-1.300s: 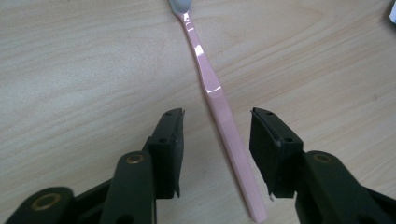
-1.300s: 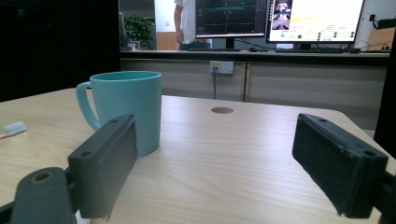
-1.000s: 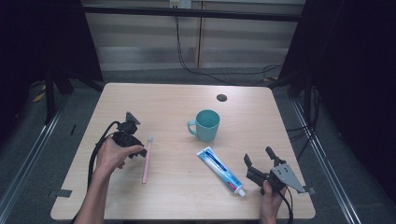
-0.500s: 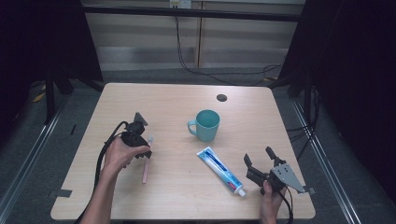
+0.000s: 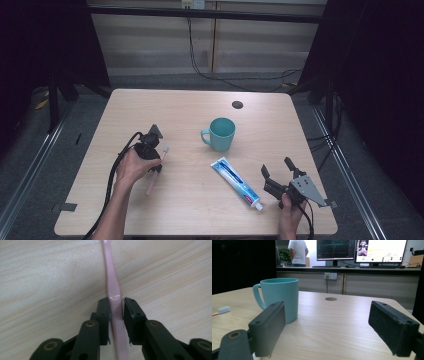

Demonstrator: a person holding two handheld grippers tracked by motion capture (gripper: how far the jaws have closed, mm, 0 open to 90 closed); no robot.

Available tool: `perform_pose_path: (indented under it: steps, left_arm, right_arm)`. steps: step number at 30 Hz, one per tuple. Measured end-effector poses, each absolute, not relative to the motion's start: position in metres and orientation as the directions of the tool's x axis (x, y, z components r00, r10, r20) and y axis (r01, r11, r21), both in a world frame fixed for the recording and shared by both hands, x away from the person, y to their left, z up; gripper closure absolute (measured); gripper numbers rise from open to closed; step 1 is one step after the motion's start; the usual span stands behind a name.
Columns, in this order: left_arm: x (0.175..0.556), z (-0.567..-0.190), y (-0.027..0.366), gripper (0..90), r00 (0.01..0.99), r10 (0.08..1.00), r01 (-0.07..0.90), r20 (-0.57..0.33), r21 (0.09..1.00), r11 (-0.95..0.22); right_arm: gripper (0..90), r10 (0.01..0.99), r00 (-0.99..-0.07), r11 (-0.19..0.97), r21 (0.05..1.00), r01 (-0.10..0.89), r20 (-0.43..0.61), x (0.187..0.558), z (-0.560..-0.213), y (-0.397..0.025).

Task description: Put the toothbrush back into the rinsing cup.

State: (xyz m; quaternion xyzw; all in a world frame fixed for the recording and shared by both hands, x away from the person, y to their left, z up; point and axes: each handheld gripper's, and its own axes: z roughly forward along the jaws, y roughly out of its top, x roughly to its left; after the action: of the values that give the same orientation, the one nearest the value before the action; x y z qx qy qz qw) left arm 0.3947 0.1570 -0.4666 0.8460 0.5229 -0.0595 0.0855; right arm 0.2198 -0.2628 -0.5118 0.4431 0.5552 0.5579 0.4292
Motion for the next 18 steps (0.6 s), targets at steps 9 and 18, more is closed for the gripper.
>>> perform_pose_path:
  steps: [9, 18]
  left_arm:
    - [0.3949, -0.4661, 0.155, 79.3, 0.49, 0.856, 0.872, -0.167, 0.072, -0.485]
    - [0.3945, -0.4662, 0.1577, 79.6, 0.499, 0.848, 0.867, -0.178, 0.08, -0.493]
  right_arm:
    - [13.6, 0.971, -0.239, -0.015, 1.0, 0.014, 0.018, 0.2199, -0.5117, -0.2628]
    - [13.6, 0.971, -0.239, -0.015, 1.0, 0.013, 0.018, 0.2198, -0.5118, -0.2628]
